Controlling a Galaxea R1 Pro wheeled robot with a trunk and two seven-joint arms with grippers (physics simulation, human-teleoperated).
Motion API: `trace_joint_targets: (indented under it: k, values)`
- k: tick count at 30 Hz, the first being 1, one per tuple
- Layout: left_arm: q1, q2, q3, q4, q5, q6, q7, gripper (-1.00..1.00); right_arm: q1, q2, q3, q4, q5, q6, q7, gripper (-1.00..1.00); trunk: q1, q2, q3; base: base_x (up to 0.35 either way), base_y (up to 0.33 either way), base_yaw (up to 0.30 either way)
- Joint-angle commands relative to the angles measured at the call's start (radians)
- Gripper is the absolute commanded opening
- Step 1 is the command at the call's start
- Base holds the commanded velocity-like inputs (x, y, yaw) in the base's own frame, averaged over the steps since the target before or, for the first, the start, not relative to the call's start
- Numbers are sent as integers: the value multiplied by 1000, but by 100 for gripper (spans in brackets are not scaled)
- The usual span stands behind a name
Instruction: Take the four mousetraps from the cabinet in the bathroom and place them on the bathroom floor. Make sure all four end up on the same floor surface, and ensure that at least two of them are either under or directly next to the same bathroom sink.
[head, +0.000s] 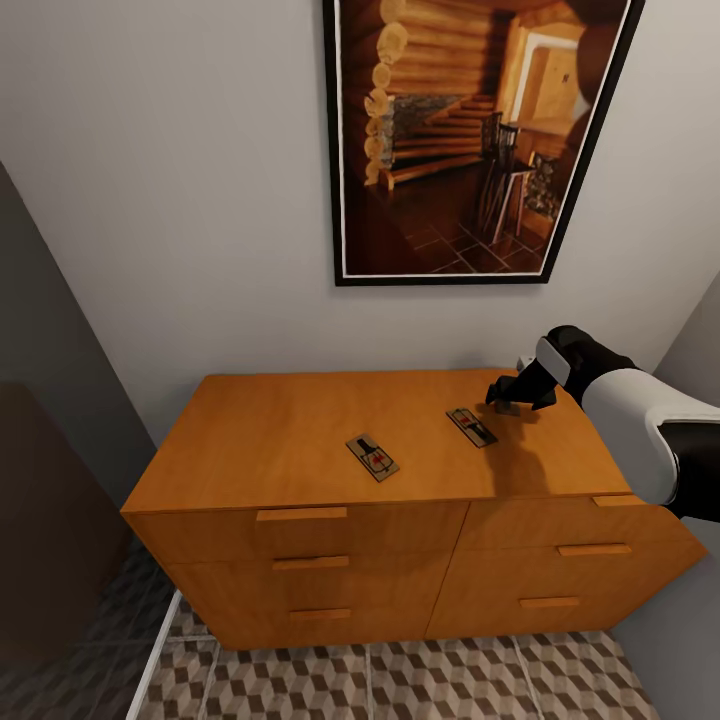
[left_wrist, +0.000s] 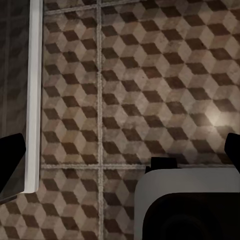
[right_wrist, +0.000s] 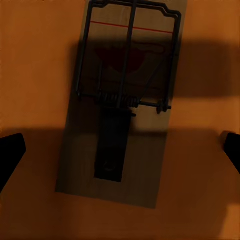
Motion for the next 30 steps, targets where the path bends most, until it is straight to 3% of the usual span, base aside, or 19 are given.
trace_joint_targets:
  k: [1,30]
  values:
    - [-2,0,-9,4,5,-5,3,100,1,-1,6,3,-10,4,0,100,0,0,-1,0,0,0]
    - [-1,0,-9,4,5,-6,2,100,1,-1,6,3,-10,4,0,100,0,0,-1,0,0,0]
